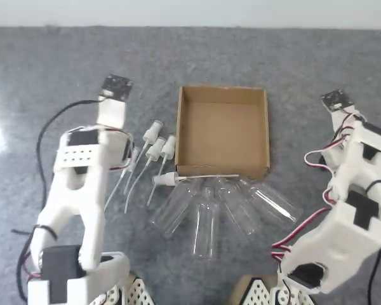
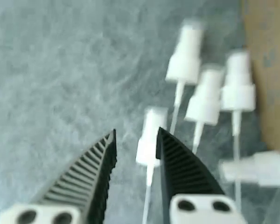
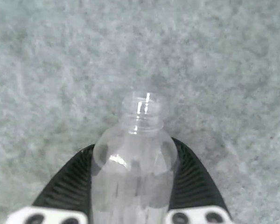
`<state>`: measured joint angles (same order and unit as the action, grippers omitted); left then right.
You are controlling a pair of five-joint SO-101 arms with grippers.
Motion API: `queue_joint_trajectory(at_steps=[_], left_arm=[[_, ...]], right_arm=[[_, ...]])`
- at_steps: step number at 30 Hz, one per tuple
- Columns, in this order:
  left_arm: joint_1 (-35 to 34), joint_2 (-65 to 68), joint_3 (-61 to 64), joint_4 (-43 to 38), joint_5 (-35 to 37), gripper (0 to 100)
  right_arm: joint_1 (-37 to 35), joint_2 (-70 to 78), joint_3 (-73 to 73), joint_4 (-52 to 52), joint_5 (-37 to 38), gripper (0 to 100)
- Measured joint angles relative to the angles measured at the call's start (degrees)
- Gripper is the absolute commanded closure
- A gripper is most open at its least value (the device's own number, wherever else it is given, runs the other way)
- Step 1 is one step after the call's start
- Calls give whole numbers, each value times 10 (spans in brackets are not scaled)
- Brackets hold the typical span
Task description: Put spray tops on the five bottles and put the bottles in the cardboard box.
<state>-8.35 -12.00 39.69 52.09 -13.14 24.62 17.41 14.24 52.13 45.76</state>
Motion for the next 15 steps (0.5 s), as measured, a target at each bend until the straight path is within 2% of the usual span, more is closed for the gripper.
queue_joint_trajectory(at_steps=[8, 15], left_arm=[[12, 167, -76, -20, 0, 873], [-2, 195, -86, -23, -8, 891]], right_arm=[[-2, -11, 14, -2, 0, 978], [-3, -11, 14, -2, -4, 827]])
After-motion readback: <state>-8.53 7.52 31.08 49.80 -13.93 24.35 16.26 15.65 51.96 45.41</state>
